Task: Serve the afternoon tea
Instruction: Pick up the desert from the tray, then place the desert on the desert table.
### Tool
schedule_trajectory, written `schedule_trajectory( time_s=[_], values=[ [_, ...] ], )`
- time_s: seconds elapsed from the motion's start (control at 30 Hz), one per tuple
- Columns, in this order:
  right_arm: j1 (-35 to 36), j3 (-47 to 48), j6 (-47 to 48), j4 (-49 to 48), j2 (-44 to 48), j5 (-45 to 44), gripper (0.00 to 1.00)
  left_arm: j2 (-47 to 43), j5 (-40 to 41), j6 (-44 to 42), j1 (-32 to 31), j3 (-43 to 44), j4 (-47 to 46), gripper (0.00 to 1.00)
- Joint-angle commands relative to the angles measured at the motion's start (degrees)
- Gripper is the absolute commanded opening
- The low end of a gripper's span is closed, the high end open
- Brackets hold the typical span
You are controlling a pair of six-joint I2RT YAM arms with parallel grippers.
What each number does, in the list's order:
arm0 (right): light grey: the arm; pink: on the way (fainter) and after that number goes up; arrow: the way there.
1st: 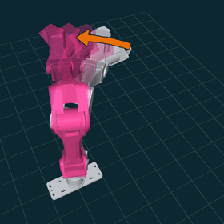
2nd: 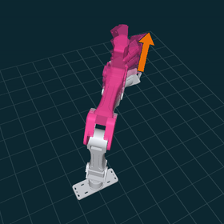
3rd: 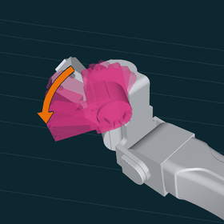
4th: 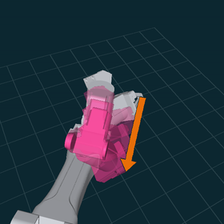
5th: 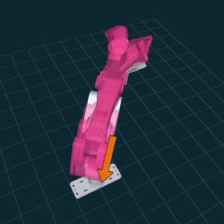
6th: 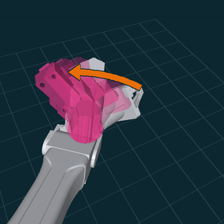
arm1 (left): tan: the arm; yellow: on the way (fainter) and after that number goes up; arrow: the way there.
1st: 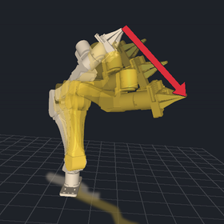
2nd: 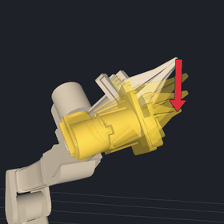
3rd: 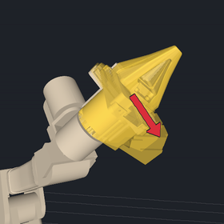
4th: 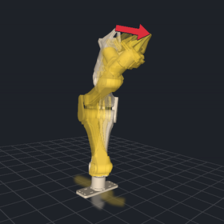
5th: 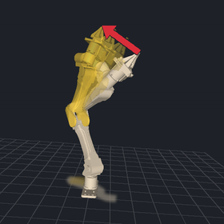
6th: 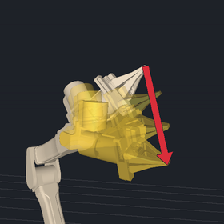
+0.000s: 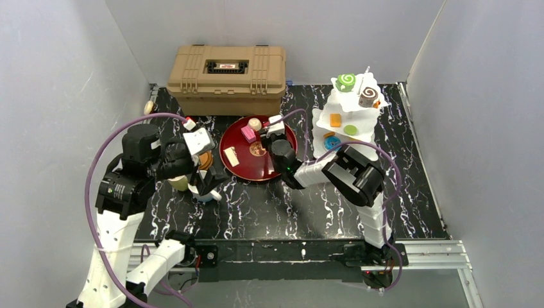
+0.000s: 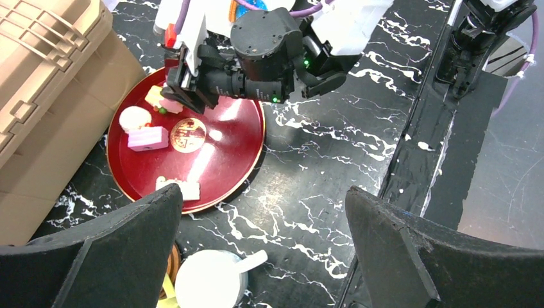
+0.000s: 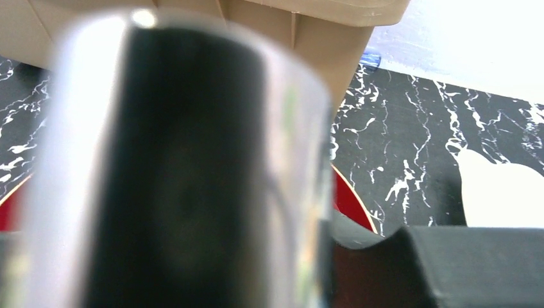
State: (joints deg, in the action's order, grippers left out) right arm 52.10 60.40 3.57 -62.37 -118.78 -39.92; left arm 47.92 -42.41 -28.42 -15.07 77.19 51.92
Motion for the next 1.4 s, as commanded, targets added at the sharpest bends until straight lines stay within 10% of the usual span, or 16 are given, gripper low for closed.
schedule_trajectory(
  time_s=[0.0, 0.7, 1.37],
  values=[
    [-0.5, -3.0, 1.9, -3.8, 7.1, 0.2, 0.43, -0.1, -0.5, -0.6, 0.3, 0.7, 1.5, 0.97],
    [-0.5, -23.6, -8.5, 37.4, 55.6, 2.4, 0.39, 22.6, -6.3, 10.6, -0.8, 16.9, -13.7, 0.95],
    [-14.6, -32.6, -12.6, 38.4, 61.2, -10.1, 0.43, 15.1, -5.4, 7.6, -1.6, 10.2, -12.7, 0.96]
  ],
)
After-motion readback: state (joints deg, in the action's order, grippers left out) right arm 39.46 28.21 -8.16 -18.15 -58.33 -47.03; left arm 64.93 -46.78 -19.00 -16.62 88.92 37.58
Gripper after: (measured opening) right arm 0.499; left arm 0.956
